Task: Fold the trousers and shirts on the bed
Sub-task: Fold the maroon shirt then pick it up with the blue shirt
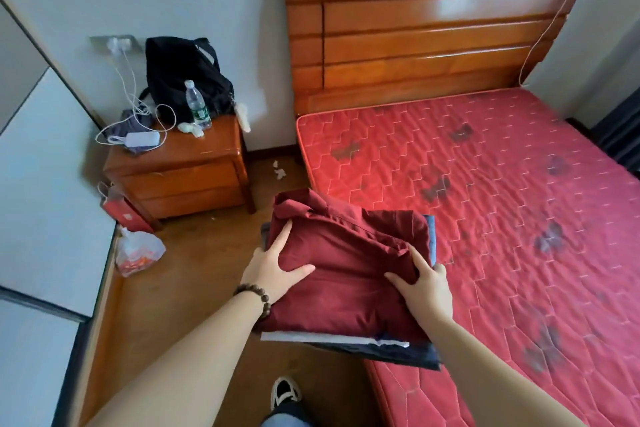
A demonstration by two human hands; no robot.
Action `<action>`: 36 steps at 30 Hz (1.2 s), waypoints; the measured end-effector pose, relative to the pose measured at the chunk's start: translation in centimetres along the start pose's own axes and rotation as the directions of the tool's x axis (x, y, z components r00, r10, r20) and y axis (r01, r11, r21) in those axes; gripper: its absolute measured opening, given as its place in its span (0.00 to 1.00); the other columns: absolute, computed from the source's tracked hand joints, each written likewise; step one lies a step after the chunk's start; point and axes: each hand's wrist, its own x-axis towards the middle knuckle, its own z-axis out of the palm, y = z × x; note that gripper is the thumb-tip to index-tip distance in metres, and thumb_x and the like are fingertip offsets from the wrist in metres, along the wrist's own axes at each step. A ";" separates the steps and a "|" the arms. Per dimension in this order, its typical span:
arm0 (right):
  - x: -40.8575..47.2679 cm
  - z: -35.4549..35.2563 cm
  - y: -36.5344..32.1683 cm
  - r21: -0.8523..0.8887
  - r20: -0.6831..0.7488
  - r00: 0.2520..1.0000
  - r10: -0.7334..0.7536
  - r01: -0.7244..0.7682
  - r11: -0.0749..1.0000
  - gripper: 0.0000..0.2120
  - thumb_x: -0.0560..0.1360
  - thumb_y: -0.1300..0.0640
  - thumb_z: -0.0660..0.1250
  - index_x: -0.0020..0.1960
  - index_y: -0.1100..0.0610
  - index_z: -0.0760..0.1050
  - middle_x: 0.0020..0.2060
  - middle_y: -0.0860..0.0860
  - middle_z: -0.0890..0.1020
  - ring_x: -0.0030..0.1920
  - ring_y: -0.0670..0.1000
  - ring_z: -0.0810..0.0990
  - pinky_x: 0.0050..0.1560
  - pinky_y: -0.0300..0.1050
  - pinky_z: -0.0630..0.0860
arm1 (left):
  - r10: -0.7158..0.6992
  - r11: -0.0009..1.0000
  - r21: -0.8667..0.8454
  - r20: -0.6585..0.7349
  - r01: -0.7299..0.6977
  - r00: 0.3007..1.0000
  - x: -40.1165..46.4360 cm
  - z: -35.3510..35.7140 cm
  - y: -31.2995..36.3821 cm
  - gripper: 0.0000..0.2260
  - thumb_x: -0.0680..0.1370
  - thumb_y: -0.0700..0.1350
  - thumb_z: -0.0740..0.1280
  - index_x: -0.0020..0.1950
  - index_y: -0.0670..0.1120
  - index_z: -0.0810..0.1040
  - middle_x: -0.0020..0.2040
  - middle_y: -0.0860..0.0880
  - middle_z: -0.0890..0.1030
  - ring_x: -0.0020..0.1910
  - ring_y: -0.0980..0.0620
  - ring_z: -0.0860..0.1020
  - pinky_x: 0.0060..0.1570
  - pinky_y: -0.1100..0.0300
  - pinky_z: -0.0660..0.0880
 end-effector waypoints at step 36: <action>29.7 13.5 -19.2 0.271 -0.247 0.738 0.627 -0.569 0.776 0.34 0.67 0.36 0.72 0.70 0.30 0.60 0.45 0.50 0.67 0.40 0.52 0.72 0.49 0.50 0.74 | 0.326 0.883 0.131 0.523 -0.452 0.788 53.1 -7.1 6.2 0.43 0.60 0.75 0.65 0.65 0.80 0.39 0.62 0.43 0.70 0.57 0.39 0.76 0.60 0.50 0.72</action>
